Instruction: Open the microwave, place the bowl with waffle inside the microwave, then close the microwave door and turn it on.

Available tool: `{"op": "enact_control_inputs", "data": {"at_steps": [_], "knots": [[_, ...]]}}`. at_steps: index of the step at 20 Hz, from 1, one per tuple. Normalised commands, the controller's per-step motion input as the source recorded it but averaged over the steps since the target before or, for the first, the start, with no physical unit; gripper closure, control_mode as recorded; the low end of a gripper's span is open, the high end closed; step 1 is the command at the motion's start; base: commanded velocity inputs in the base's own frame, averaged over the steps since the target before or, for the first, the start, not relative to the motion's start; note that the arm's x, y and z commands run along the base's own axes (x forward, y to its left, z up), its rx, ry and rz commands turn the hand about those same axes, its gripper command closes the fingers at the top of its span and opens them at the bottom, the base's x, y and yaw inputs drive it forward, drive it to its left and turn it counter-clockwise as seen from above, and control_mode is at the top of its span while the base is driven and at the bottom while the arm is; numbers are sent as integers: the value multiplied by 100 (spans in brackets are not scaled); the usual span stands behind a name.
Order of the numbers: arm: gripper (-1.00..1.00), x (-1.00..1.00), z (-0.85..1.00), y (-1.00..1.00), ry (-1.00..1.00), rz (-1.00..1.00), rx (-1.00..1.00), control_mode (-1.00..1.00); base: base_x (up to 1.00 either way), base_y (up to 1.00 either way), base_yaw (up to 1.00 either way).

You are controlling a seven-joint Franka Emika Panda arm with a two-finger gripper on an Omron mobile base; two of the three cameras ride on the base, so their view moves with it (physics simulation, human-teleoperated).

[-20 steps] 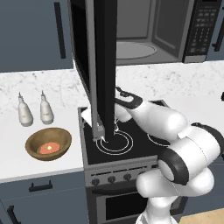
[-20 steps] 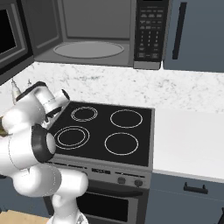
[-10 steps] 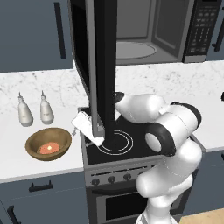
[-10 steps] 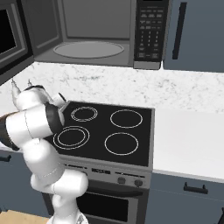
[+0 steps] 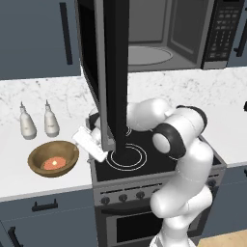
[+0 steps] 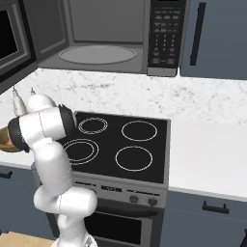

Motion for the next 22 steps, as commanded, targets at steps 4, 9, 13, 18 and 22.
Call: {"op": "enact_control_inputs", "data": {"at_steps": [4,9,13,18,22], "knots": [[-100,44,-41,24,0,0,-6,-100,0,0,0],[-100,40,-33,24,0,0,-4,-100,0,0,0],[-100,28,-20,32,-1,0,0,-100,0,0,0],[100,4,-6,15,1,0,0,-100,0,0,0],[100,0,0,0,0,0,0,-100,0,0,0]]}}
